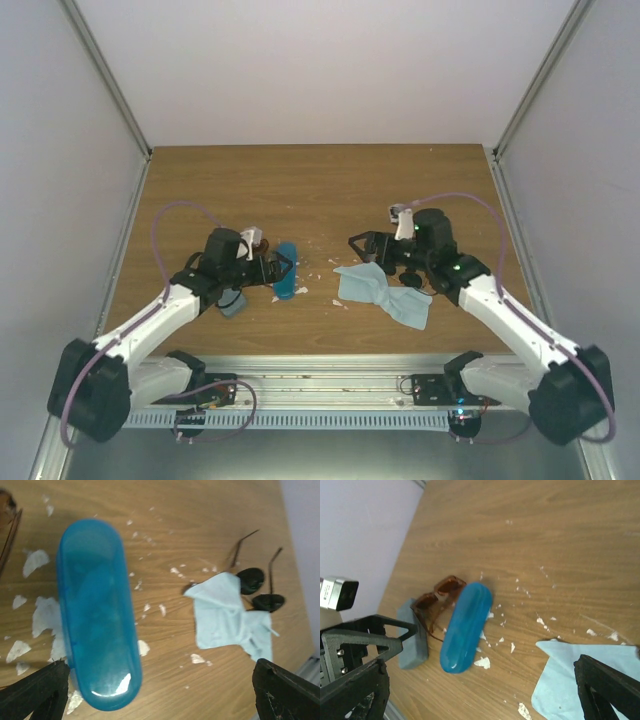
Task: Organize the sunglasses
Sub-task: Adjust the sunglasses case at the center of the board.
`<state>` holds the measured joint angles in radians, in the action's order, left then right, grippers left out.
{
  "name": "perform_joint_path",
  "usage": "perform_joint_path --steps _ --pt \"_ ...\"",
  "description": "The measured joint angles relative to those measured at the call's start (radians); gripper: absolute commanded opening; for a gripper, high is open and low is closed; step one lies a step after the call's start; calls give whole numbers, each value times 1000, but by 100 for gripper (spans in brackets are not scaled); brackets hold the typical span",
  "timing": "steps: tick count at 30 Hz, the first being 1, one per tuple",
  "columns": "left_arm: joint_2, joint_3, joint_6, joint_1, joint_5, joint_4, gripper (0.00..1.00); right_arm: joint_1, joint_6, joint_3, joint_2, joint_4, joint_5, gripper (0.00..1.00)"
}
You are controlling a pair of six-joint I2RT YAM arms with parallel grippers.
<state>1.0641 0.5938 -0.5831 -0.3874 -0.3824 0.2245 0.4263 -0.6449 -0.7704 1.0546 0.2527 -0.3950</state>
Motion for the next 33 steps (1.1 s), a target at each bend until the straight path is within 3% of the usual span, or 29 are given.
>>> perform_joint_path --steps 4,18,24,26,29,33 --pt "95 0 -27 -23 48 10 86 95 -4 12 99 -46 57 100" --pt "398 83 -55 -50 69 -19 86 158 -19 67 248 -143 108 100" --pt "447 100 -35 -56 -58 -95 83 193 17 47 334 -139 152 93" --pt "448 100 -34 -57 -77 -103 76 221 39 21 384 -126 185 89" --pt "445 100 -38 -57 -61 -101 71 270 82 -23 457 -104 225 84" --pt "383 83 -65 -57 28 -84 69 358 146 -122 575 -52 286 87"
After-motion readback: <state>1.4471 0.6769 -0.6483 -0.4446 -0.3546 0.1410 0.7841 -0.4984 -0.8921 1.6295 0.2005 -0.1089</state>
